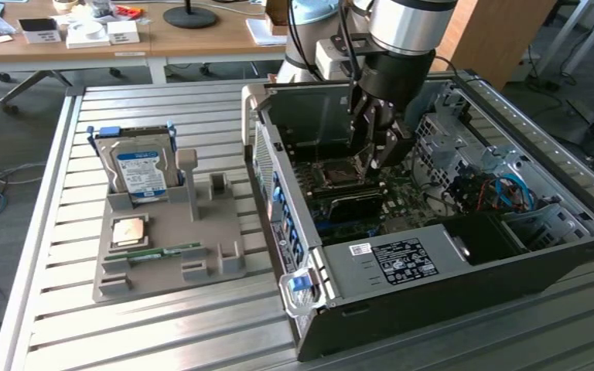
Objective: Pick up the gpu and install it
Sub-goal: 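Press down on the gpu until it lock into place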
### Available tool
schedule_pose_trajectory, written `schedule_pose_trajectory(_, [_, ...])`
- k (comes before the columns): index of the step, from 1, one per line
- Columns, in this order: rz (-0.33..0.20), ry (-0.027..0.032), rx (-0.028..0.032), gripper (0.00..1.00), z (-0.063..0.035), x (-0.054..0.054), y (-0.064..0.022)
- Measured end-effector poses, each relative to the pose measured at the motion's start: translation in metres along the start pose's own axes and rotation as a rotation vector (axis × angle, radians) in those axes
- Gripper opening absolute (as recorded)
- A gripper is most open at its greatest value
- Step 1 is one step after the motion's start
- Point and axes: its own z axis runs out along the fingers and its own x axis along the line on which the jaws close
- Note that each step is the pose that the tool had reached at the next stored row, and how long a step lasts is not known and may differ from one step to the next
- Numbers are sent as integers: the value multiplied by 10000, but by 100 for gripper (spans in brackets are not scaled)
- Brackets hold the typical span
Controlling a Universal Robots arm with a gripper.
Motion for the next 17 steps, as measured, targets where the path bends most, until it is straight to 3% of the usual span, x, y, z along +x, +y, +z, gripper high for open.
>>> schedule_pose_trajectory(5, [0,0,0,62,0,0,0])
schedule_pose_trajectory(7, [0,0,0,49,0,0,0])
schedule_pose_trajectory(8, [0,0,0,49,0,0,0])
schedule_pose_trajectory(13, [0,0,0,26,0,0,0])
schedule_pose_trajectory(15, [0,0,0,26,0,0,0])
schedule_pose_trajectory(17, [0,0,0,15,0,0,0])
